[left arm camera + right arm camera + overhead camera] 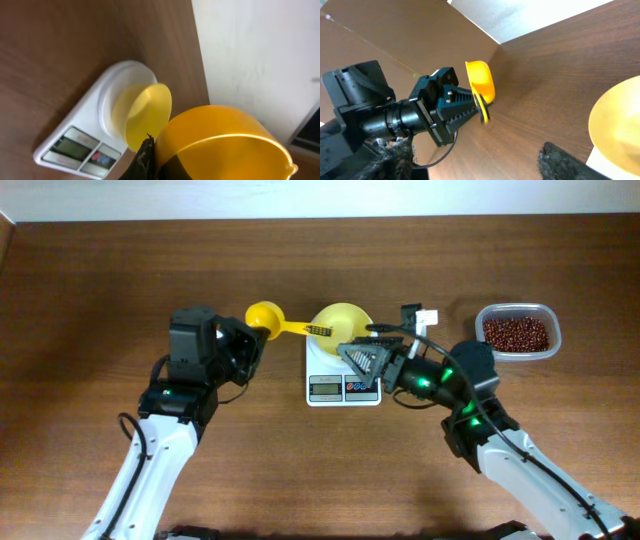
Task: Scoop item into bowl and weigh 50g on scale
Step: 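Grasp the scoop handle with the right gripper above the scale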
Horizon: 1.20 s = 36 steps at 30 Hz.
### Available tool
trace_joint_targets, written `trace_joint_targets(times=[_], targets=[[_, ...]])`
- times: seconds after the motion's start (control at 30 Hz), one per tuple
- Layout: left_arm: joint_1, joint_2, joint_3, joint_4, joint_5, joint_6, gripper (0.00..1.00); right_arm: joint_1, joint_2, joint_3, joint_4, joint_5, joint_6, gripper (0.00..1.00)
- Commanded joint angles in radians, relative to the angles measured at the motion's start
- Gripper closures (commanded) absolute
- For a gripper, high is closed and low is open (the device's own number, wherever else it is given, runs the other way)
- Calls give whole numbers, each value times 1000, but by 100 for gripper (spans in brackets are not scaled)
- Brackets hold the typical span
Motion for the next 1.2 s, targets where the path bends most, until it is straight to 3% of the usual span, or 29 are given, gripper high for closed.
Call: trace_joint_targets(times=[0.0,0.13,0.3,0.5,0.6,1.17], targets=[[-59,16,10,3,45,-2,100,40,-2,10,6,60,-9,29],[-100,21,10,5,47,6,100,66,-2,10,6,48,-9,46],[-100,24,10,2,105,105,100,66,-2,10,6,-31,-9,58],[-100,24,10,1,168,184,100,66,-2,10,-24,-53,-40,60],[-100,24,10,0,168,202,100,66,-2,10,-24,-52,-40,66],[-126,24,10,-13,166,205,100,66,-2,10,-48,-48,-40,78]])
